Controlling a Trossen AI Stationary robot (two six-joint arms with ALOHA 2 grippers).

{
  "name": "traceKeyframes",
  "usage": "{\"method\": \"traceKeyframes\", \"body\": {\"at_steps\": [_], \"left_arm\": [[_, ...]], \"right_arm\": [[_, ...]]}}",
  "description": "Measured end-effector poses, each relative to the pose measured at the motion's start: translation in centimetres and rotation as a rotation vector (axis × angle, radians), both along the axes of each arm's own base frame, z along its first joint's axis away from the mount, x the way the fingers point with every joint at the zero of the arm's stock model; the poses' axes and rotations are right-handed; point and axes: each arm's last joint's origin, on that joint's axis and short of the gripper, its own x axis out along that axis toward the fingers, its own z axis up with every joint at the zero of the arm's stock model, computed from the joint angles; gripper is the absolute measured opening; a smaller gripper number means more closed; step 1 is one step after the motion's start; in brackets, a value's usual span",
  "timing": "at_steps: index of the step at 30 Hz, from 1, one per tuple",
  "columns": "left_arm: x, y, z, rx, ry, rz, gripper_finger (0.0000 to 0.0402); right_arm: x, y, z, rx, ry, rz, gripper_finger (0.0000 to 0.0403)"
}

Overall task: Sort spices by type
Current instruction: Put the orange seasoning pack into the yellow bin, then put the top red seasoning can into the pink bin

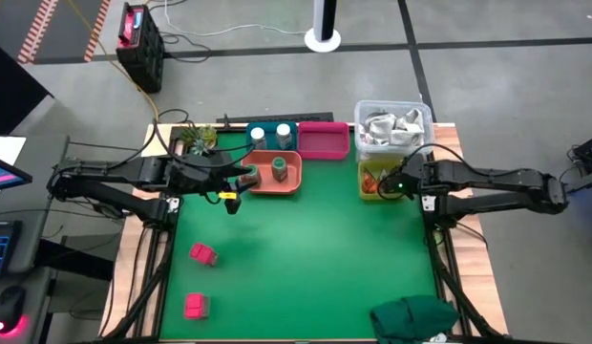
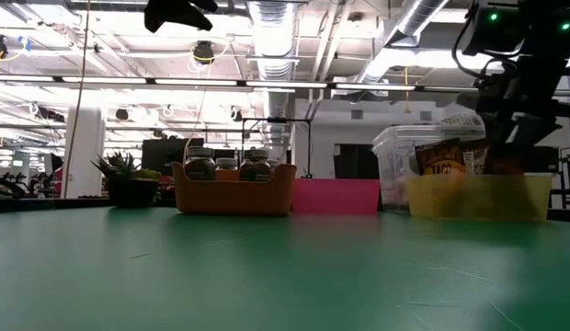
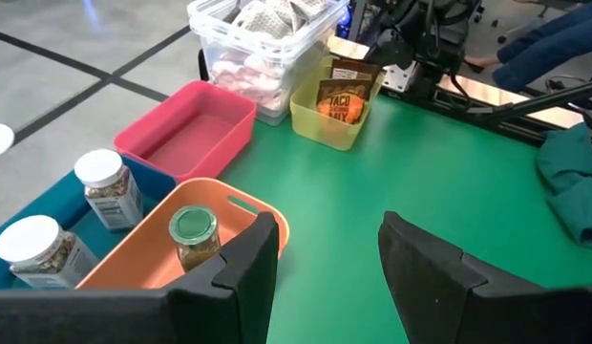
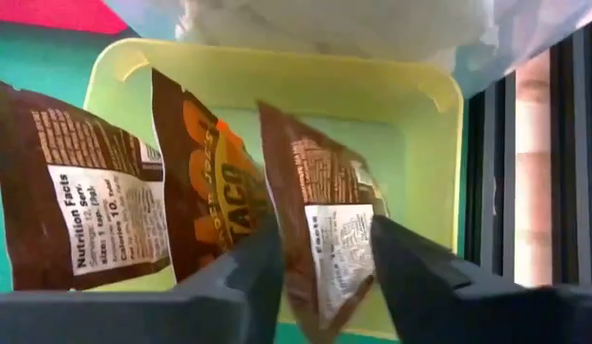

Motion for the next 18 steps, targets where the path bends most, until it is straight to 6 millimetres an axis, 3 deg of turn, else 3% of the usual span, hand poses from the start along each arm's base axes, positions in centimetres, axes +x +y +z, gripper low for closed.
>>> {"method": "traceKeyframes", "body": {"at_steps": [7,18], "left_arm": [[0.0,-0.1,-0.1,-0.052,-0.004,-0.018,0.0171],[0.0,-0.1,-0.1,-0.059,-0.003,-0.03,0.0171]], "right_arm": [[-0.8,0.2,1.5,0.009,0.004,0.02,0.024],[-1.5,0.3,3.2,0.029,0.039,0.082,0.0244]]}}
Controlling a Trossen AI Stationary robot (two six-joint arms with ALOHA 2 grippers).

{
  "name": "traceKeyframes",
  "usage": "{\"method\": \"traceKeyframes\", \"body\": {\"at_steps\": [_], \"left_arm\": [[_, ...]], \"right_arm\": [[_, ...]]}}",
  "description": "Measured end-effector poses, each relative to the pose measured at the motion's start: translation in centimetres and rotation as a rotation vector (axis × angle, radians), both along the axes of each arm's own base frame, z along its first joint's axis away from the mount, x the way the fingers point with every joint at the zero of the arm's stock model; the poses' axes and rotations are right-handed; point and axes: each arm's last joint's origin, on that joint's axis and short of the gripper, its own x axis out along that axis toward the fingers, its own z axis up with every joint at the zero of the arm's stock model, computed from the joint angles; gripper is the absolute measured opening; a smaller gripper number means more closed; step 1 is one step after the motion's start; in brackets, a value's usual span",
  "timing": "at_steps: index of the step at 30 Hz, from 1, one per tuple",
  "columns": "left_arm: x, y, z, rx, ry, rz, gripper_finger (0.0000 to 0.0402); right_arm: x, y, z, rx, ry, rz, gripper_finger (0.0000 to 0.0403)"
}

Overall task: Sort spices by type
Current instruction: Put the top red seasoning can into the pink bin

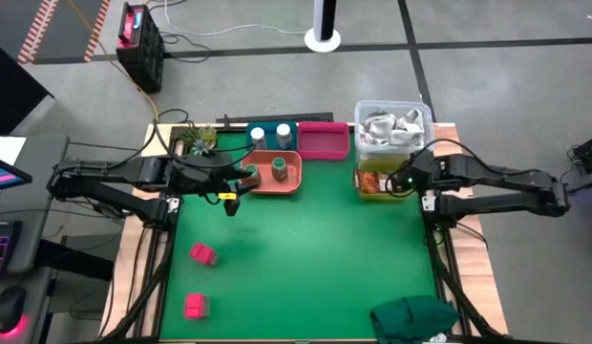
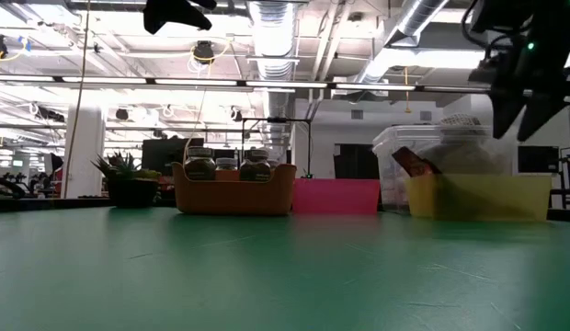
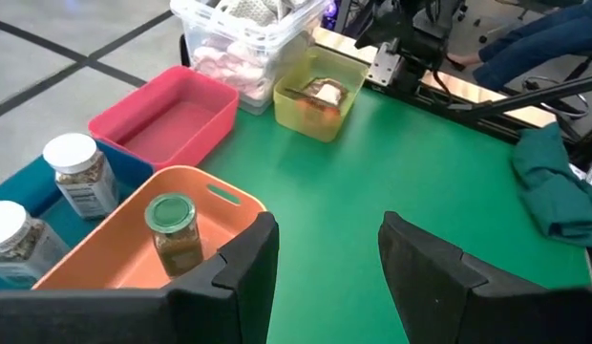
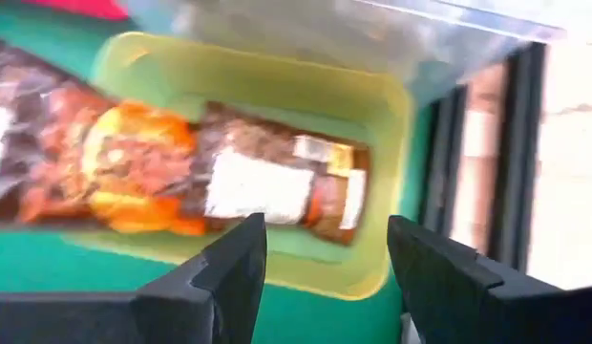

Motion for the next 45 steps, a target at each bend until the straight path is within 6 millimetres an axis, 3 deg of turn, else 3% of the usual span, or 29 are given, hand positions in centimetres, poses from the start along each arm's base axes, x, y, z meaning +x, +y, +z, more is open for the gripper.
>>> {"method": "traceKeyframes", "body": {"at_steps": [8,13,19,23,27,32,37,45], "left_arm": [[-0.1,-0.2,0.0,-0.075,0.012,-0.046,0.0171],[-1.0,-0.8,1.4,-0.143,0.061,-0.152,0.0171],[-1.6,-1.4,1.7,-0.159,0.162,-0.177,0.0171],[-1.5,-2.1,2.2,-0.212,0.172,-0.204,0.0171],[-1.5,-3.8,2.4,-0.248,0.254,-0.276,0.0171],[-2.4,-6.5,1.3,-0.258,0.505,-0.371,0.0171],[-3.4,-9.3,-0.8,-0.161,0.755,-0.465,0.0182],[-2.6,-13.0,-3.5,0.01,0.92,-0.503,0.0245]], "right_arm": [[0.4,0.8,2.6,0.022,-0.083,0.135,0.0244],[1.5,1.6,4.7,-0.01,-0.228,0.235,0.0244],[3.2,2.3,3.6,-0.018,-0.084,0.348,0.0244],[5.5,3.0,3.1,0.018,-0.129,0.432,0.0244],[8.1,4.4,2.6,0.014,-0.186,0.506,0.0244],[10.1,5.6,1.7,0.008,-0.215,0.523,0.0244],[11.0,6.5,1.5,-0.009,-0.254,0.537,0.0244],[11.0,7.9,2.4,-0.102,-0.315,0.484,0.0244]]}}
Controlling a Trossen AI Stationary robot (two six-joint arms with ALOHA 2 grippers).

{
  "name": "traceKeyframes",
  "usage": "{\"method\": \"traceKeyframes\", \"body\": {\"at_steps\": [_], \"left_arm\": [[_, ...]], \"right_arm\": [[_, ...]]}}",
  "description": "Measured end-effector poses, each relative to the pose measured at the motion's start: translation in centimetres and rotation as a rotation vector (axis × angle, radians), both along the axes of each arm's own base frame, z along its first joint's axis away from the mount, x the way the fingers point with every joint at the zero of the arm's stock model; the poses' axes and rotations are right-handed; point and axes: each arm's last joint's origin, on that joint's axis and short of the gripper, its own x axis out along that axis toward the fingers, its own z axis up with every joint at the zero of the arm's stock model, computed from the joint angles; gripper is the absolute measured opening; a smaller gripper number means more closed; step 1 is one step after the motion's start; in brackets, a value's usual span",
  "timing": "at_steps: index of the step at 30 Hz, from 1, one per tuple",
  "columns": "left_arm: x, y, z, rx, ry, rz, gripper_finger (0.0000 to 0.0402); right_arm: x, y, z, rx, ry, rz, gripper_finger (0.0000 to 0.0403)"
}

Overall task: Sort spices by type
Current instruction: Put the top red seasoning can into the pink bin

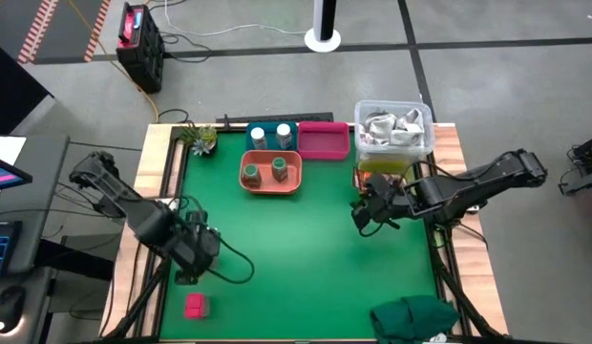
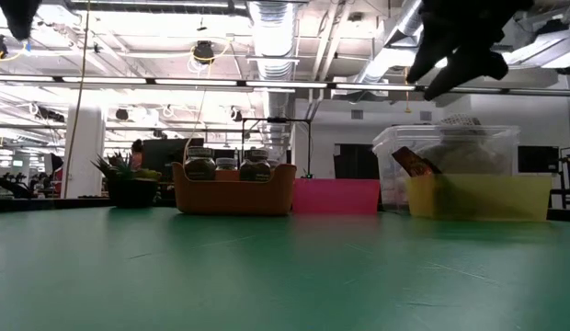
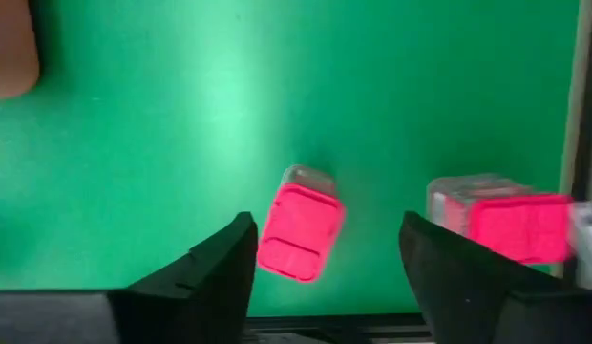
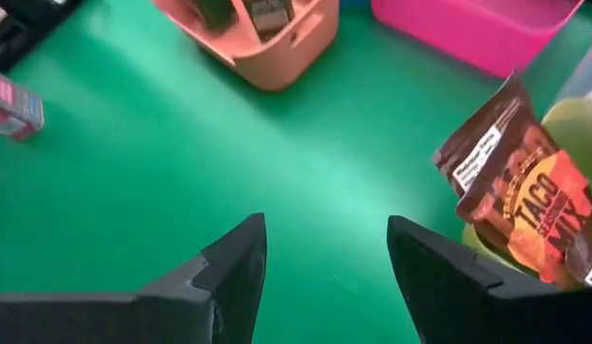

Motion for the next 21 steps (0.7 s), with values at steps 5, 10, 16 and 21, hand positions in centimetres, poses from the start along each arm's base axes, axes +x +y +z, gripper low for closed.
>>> {"method": "traceKeyframes", "body": {"at_steps": [5,10,16,21], "left_arm": [[0.9,-0.9,-1.9,0.098,0.065,-0.074,0.0278],[0.4,-0.7,-4.4,0.079,0.079,-0.111,0.0281],[-0.8,0.1,-6.5,0.041,0.096,-0.096,0.0281],[-1.3,0.5,-8.1,0.048,0.124,-0.081,0.0282]], "right_arm": [[0.1,0.5,0.8,-0.019,-0.035,0.001,0.0244],[0.1,0.6,1.4,-0.018,-0.053,0.007,0.0244],[0.2,0.7,2.0,-0.013,-0.073,0.011,0.0244],[0.2,0.7,2.0,-0.015,-0.07,0.01,0.0244]]}}
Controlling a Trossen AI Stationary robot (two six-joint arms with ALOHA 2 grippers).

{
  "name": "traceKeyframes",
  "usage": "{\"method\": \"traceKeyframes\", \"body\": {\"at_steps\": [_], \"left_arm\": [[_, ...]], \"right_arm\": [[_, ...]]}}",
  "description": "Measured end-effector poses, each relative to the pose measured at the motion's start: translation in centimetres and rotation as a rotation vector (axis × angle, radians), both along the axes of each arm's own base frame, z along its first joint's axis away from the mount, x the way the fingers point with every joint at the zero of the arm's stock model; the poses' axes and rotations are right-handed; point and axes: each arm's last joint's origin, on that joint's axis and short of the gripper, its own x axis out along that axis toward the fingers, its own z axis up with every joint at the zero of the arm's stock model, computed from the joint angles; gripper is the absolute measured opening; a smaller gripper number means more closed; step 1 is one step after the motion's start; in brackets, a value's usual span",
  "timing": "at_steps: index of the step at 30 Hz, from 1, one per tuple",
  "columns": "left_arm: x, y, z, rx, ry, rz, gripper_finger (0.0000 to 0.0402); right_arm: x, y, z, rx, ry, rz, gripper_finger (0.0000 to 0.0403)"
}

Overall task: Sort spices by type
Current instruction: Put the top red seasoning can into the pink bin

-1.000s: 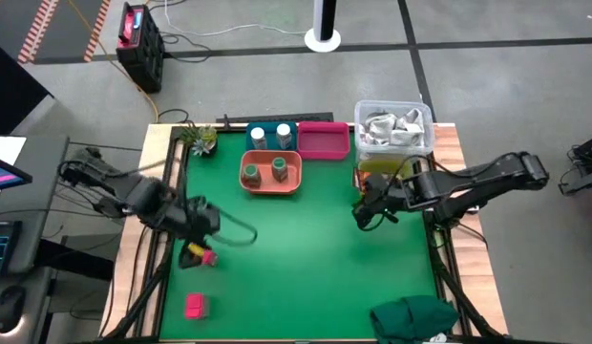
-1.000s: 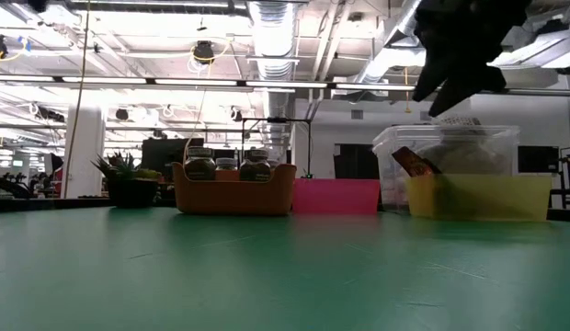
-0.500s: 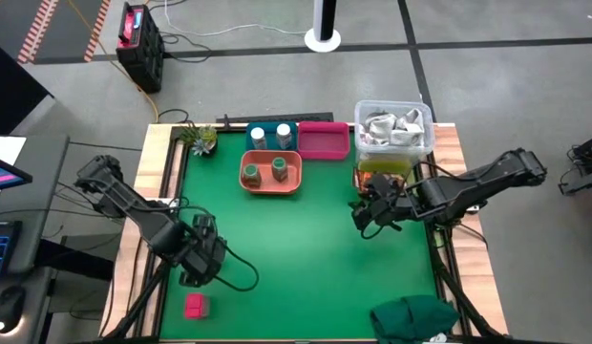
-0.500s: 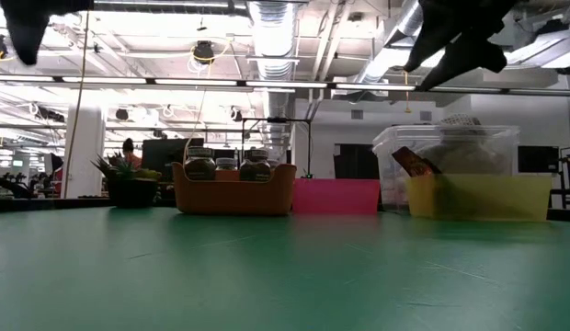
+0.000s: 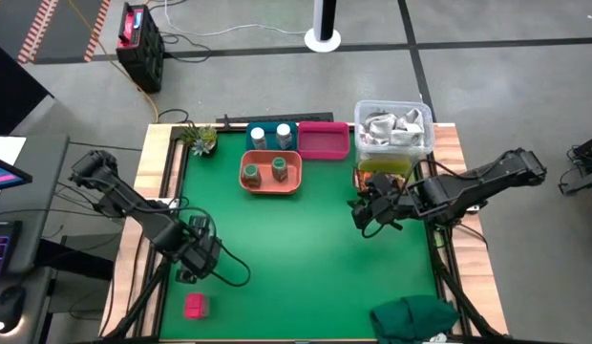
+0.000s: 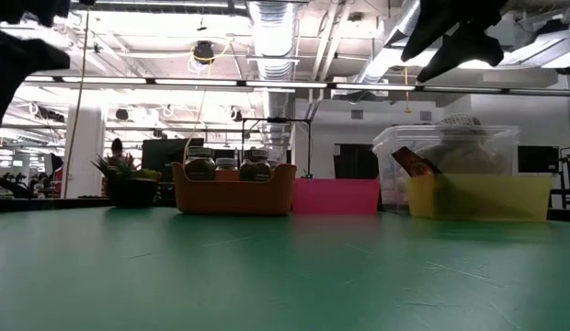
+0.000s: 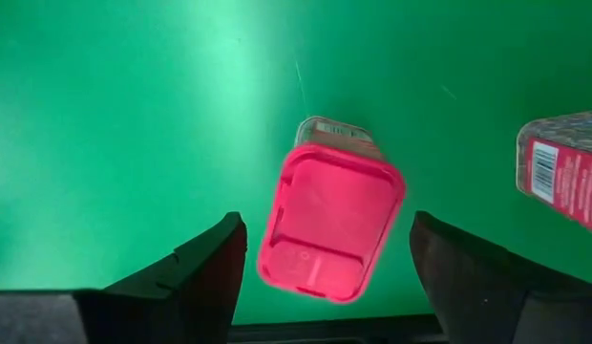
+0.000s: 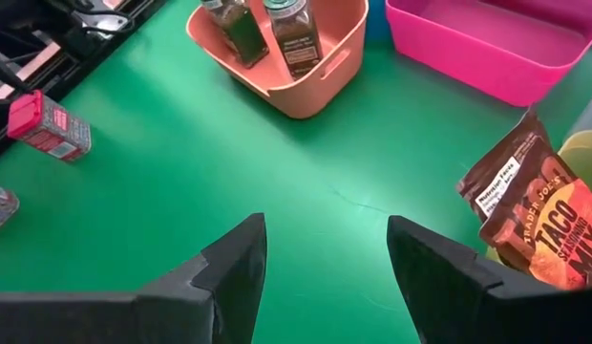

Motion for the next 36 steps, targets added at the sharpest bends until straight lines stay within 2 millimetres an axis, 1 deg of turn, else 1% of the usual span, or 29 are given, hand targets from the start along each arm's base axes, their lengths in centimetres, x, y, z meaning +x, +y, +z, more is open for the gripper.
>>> {"method": "traceKeyframes", "body": {"at_steps": [3,8,13,15,17,20,22,23,26,30,36], "left_arm": [[-0.1,0.0,-0.8,-0.02,0.012,-0.002,0.0288],[-0.2,0.2,-1.6,0.021,0.008,-0.041,0.0306],[-0.5,0.4,-3.2,0.019,0.036,-0.086,0.031],[-0.5,0.4,-3.4,0.013,0.033,-0.091,0.0304],[-0.4,0.4,-3.4,0.007,0.027,-0.096,0.029],[-0.1,0.5,-3.4,-0.004,0.012,-0.095,0.0252],[0.3,0.7,-3.4,-0.014,-0.003,-0.087,0.022],[0.5,0.9,-3.4,-0.021,-0.009,-0.076,0.021],[1.2,1.6,-3.4,-0.053,-0.019,-0.021,0.021],[2.6,3.1,-3.0,-0.08,-0.05,0.123,0.021],[5.8,6.2,-0.7,-0.142,-0.213,0.287,0.021]], "right_arm": [[0.0,0.0,0.0,-0.001,0.0,-0.001,0.0244],[0.0,0.0,0.0,-0.003,0.001,0.0,0.0244],[0.0,-0.2,0.0,-0.003,0.001,-0.006,0.0244],[0.0,-0.2,0.0,-0.002,0.0,-0.008,0.0244],[0.0,-0.2,0.0,0.001,-0.001,-0.012,0.0244],[0.0,-0.2,0.0,0.001,-0.002,-0.014,0.0244],[0.1,-0.4,0.0,0.001,-0.002,-0.021,0.0244],[0.1,-0.4,0.0,0.002,-0.002,-0.023,0.0244],[0.1,-0.5,0.0,0.002,-0.003,-0.028,0.0244],[0.1,-0.5,0.0,0.016,-0.012,-0.041,0.0244],[0.2,-0.5,-0.1,0.024,-0.012,-0.053,0.0244]]}}
